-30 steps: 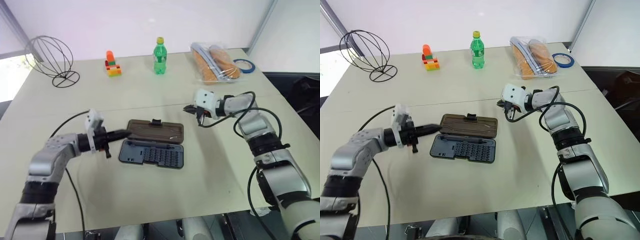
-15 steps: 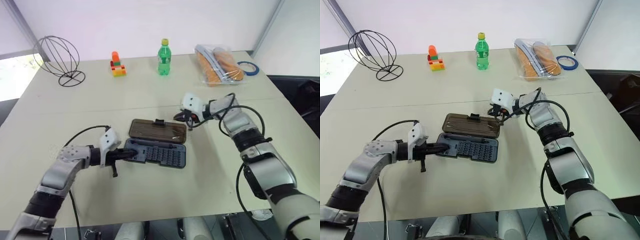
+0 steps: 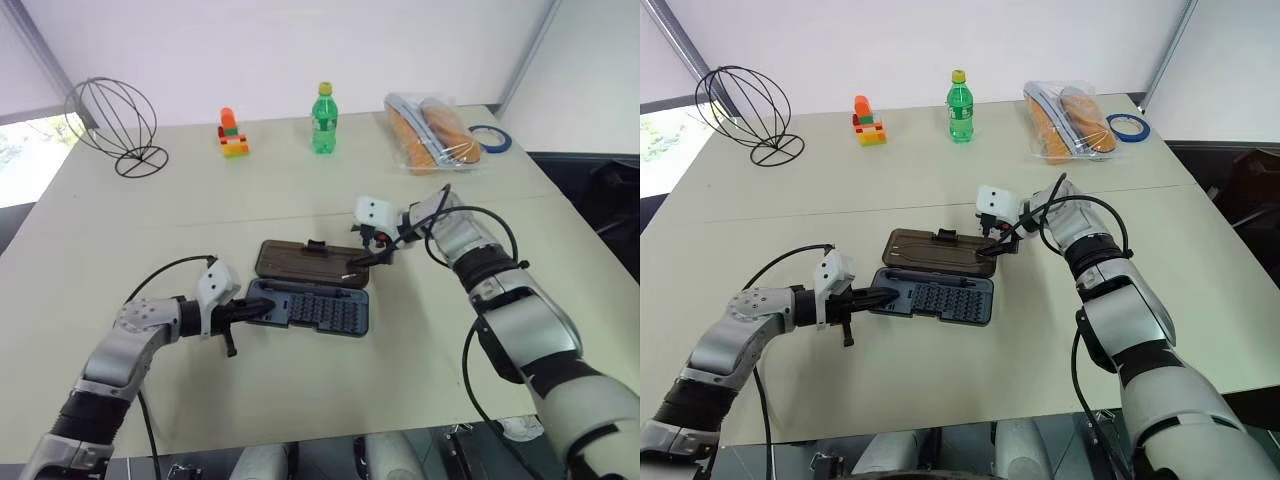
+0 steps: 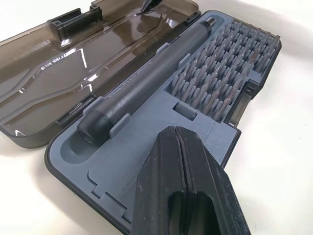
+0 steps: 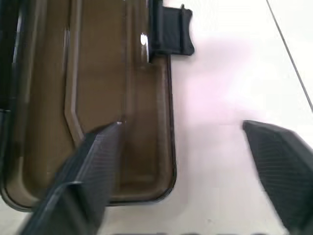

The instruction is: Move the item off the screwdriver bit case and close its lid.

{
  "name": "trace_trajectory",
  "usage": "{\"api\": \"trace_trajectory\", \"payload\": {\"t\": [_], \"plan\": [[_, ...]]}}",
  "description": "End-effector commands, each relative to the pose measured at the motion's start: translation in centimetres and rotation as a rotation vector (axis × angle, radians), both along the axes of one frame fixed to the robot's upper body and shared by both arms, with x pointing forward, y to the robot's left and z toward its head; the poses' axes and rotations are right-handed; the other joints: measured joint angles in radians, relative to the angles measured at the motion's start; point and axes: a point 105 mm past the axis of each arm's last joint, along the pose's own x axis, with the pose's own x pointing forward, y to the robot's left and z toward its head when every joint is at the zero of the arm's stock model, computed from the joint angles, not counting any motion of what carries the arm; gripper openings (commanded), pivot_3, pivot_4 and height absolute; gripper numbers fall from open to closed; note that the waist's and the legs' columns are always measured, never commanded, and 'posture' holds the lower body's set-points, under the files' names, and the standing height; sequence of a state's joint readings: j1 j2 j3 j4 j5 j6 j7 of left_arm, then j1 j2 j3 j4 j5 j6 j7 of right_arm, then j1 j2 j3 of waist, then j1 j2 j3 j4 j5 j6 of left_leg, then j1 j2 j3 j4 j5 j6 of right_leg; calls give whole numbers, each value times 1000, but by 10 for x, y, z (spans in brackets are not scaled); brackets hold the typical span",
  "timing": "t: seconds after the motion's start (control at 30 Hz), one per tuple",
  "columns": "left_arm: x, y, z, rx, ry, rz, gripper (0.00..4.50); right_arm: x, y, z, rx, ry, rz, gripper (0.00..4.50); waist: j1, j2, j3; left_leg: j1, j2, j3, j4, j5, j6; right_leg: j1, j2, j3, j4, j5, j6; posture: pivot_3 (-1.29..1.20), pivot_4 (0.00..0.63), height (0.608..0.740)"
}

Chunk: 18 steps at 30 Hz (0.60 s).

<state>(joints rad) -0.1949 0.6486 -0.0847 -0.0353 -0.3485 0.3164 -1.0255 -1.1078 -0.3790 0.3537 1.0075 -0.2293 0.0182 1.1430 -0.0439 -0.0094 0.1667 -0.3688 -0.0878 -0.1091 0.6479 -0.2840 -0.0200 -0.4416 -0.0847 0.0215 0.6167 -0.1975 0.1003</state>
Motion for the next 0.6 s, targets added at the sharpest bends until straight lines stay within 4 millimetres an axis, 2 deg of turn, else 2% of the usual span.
{"api": "trace_trajectory", "payload": {"t": [0.03,0.17,0.23,0.27,0.3,0.5,0.53,0.6], "plan": [[-3,8,-22,51,70,42,0,-1,0,-14,-25,84,-45,3946,0,1,-1,1,0,0,0,0,0,1,0,0,0,0,0,0,150,740],[-1,6,-22,45,66,45,0,-16,7,-27,37,278,-45,3946,-1,1,-1,14,1,0,-2,-1,2,14,1,0,-2,-1,0,0,150,740],[-1,4,-23,38,66,46,0,-24,12,-31,68,386,-40,3946,-1,2,-2,15,1,0,-2,-1,2,15,2,0,-2,-1,0,0,150,740],[-1,3,-24,33,66,47,0,-30,12,-37,57,437,-27,3427,-1,3,-3,15,1,0,-2,-1,2,15,2,0,-2,-1,0,0,150,740],[-1,2,-24,29,66,48,0,-34,11,-40,46,468,-17,3091,-1,4,-4,15,1,0,-2,-1,2,15,2,0,-2,-1,0,0,150,740],[-4,2,-27,12,67,72,0,-41,3,-59,-75,467,15,223,-2,6,-11,15,1,-1,-2,-2,2,15,2,0,-2,-1,0,0,150,740],[-6,2,-27,9,68,77,0,-41,3,-62,-94,456,19,58,-3,7,-12,16,1,0,-2,-2,2,15,2,0,-2,-1,0,0,150,740],[-7,3,-29,6,71,87,0,-40,1,-67,-131,421,35,58,-4,8,-16,16,2,0,-3,-2,3,15,2,0,-2,-2,0,0,150,740]]}}
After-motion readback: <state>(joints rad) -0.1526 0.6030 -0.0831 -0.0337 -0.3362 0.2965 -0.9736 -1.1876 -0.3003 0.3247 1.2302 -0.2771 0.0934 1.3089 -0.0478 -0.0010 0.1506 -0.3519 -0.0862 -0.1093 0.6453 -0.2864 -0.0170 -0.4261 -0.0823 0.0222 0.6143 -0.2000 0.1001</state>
